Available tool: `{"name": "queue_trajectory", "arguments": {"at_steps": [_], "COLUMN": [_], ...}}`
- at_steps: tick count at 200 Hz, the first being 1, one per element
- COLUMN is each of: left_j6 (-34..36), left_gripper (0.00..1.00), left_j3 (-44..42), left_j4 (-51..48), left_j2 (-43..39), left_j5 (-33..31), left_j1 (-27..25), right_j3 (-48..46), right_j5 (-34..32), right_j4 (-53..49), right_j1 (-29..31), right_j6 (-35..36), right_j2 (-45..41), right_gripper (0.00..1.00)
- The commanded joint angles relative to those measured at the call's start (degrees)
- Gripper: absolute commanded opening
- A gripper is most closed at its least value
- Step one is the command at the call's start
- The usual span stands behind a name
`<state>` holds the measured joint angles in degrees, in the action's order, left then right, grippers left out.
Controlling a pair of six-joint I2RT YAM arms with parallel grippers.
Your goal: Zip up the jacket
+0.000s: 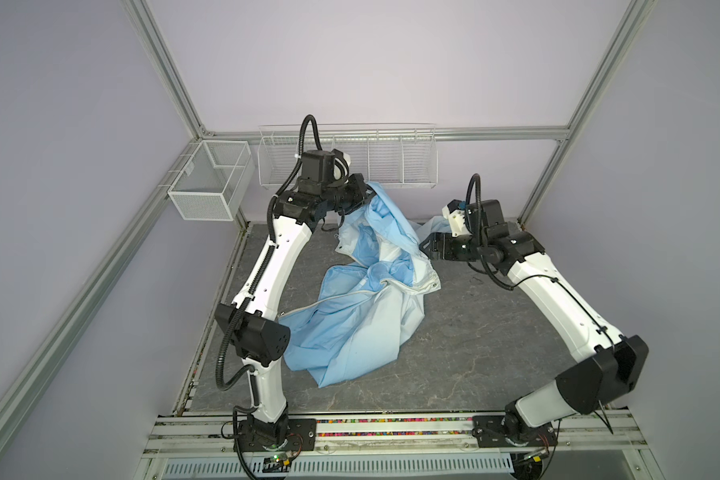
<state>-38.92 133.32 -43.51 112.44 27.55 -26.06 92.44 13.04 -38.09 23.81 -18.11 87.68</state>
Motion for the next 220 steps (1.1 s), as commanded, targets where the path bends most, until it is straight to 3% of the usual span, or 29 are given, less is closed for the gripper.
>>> {"name": "queue_trajectory", "arguments": {"at_steps": [1,29,90,102,125,135,148,169,190,220], "left_j6": [2.39,1.74,0.07,-0.03,-0.02,-0.02,0.28,2.36,5.44,8.17], "left_gripper": [0.0,0.0,0.0,0.0,0.0,0.1,0.33,0.59,0.68,0.71], "left_j3": [5.44,8.66,4.91,4.67,4.59,4.5,4.58,4.68,2.95,-4.73], "left_j4": [-0.89,0.81,5.59,5.8,5.28,5.2,4.82,2.28,-0.94,-1.33], "left_j2": [2.81,4.77,3.34,3.06,3.01,2.86,2.46,1.31,-1.15,-6.92], "left_j5": [4.26,8.33,13.23,13.84,13.73,13.21,11.97,7.84,2.3,-4.35], "left_j1": [-1.36,-3.39,-5.92,-6.17,-6.19,-6.22,-6.22,-5.99,-5.83,-5.35], "right_j3": [3.78,8.84,19.71,21.93,24.65,24.74,24.1,20.38,14.64,6.06], "right_j5": [2.53,4.24,2.22,1.91,1.21,0.65,-0.35,-0.49,0.17,1.63], "right_j4": [3.52,3.28,-0.86,-1.84,-2.87,-2.87,-2.84,-1.2,1.22,4.73], "right_j1": [1.94,2.7,2.99,2.98,2.82,2.46,1.83,-0.02,-3.16,-9.14], "right_j6": [3.62,3.08,2.21,1.97,0.26,-0.61,-1.68,-3.55,-5.99,-9.57], "right_j2": [0.86,4.72,14.04,15.71,17.65,17.79,17.47,15.44,12.25,7.26], "right_gripper": [0.86,0.91,0.88,0.78,0.41,0.24,0.1,0.07,0.07,0.07]}}
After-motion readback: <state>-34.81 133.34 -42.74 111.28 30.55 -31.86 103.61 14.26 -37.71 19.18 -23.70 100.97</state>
